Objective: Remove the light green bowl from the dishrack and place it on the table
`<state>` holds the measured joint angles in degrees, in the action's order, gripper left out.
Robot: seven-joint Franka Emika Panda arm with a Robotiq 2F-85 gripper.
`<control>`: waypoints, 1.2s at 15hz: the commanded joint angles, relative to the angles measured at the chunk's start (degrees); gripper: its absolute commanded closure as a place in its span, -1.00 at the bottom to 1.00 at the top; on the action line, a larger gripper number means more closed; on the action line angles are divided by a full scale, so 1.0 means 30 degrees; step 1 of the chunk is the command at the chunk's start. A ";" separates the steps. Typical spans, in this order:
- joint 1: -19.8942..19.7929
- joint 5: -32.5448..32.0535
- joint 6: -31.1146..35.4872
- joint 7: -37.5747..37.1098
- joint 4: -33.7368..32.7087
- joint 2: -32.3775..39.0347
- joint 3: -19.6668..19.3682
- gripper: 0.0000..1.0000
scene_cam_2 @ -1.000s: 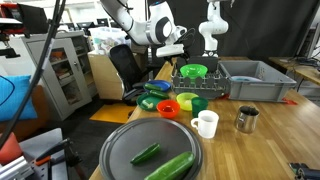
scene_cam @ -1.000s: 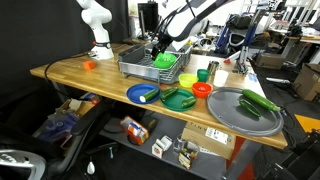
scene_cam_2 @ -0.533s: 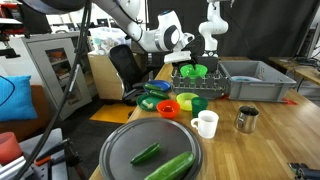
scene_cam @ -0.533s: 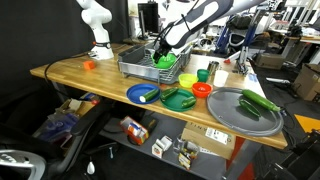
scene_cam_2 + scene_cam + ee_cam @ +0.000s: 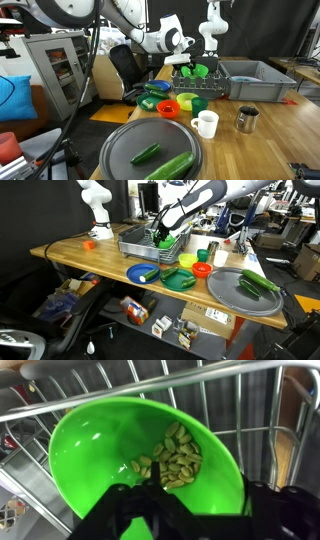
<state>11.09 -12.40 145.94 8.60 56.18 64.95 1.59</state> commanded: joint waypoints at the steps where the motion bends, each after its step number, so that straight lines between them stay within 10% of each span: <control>1: 0.0115 0.0348 -0.1215 -0.0222 -0.1724 0.0828 -0.0143 0.25; 6: 0.0057 0.0560 -0.1807 -0.0392 -0.2543 0.1198 -0.0066 0.96; 18: 0.0897 -0.0526 -0.0858 -0.0733 -0.2950 0.0074 -0.0602 0.98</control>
<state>12.56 -12.31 142.48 7.38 46.95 66.38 1.53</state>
